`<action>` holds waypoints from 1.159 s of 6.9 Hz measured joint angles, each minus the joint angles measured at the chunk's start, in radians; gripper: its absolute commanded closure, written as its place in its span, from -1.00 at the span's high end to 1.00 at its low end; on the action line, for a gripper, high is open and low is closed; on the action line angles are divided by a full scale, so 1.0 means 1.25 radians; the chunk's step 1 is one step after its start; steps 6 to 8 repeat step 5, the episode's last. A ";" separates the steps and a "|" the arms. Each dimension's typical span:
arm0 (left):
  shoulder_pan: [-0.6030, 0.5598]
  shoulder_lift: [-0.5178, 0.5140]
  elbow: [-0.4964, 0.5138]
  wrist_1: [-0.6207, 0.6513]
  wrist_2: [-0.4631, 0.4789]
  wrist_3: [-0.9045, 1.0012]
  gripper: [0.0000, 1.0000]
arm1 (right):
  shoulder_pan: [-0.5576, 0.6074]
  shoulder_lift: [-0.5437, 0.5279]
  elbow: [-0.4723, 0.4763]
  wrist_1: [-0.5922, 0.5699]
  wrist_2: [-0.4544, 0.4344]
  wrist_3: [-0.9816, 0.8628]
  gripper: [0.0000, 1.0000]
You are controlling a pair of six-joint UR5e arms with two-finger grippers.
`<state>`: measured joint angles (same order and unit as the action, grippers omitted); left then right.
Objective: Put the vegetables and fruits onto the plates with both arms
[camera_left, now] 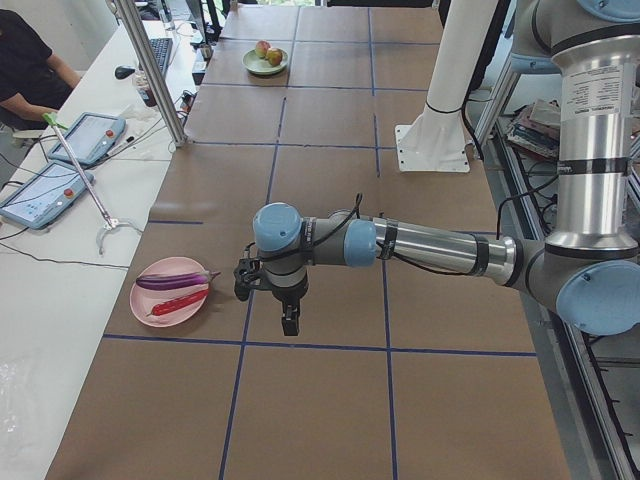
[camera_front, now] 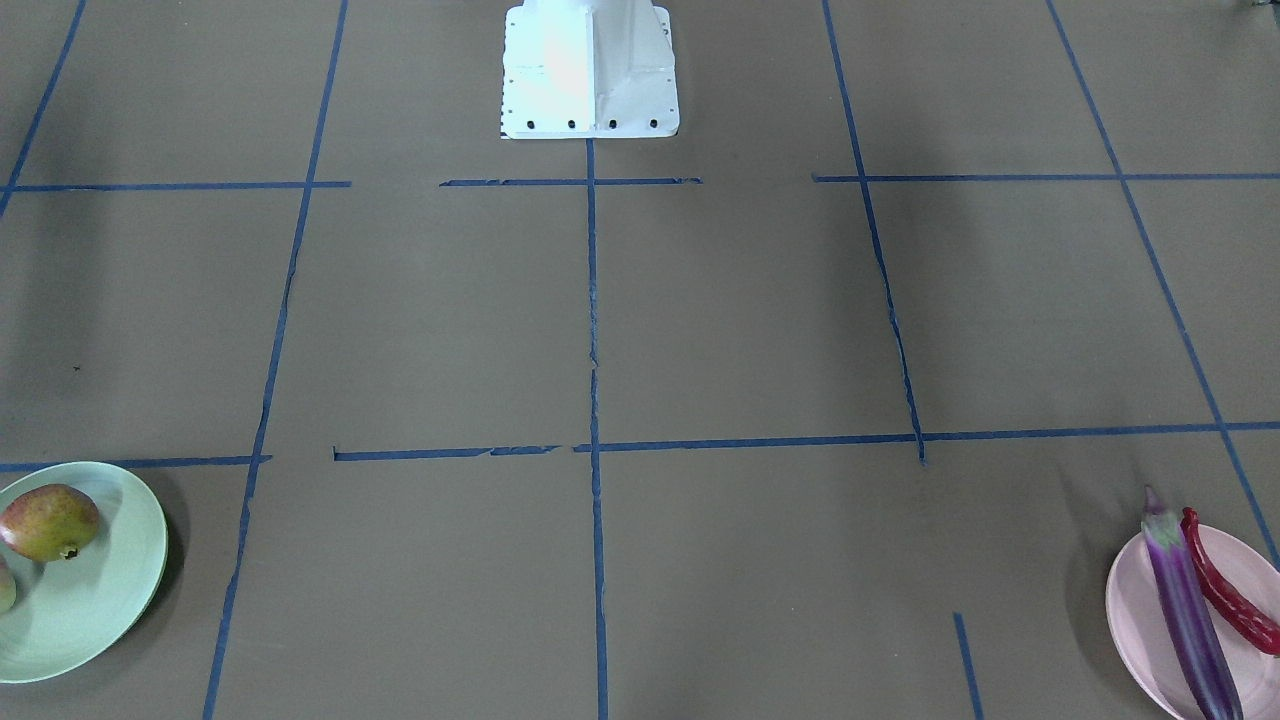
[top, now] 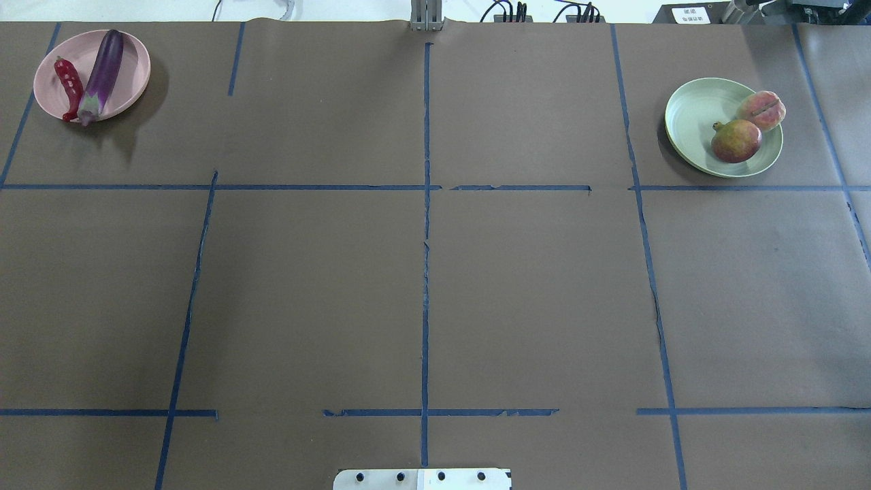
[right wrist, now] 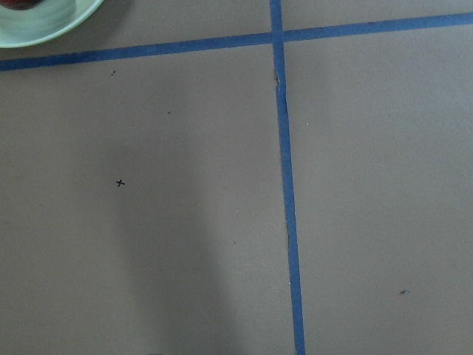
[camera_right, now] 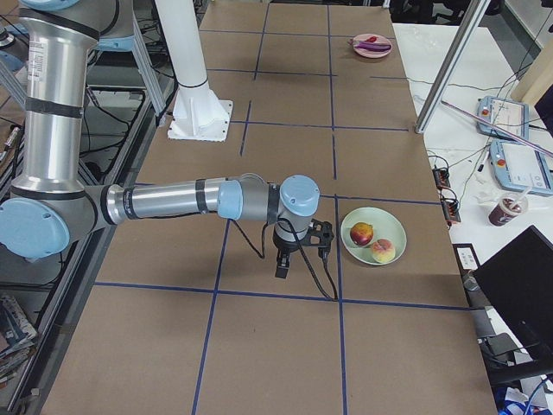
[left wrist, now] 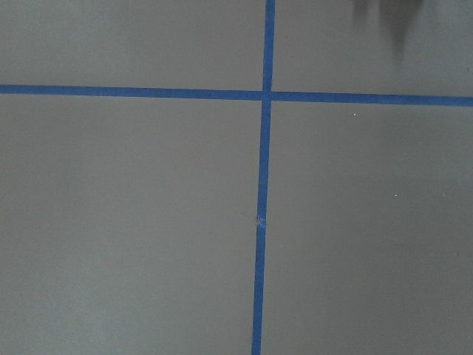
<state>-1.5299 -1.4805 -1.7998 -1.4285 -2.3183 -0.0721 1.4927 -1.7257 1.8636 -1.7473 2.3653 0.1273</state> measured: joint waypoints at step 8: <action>0.001 0.013 0.014 0.001 0.002 0.000 1.00 | 0.000 0.001 0.001 0.013 0.001 0.001 1.00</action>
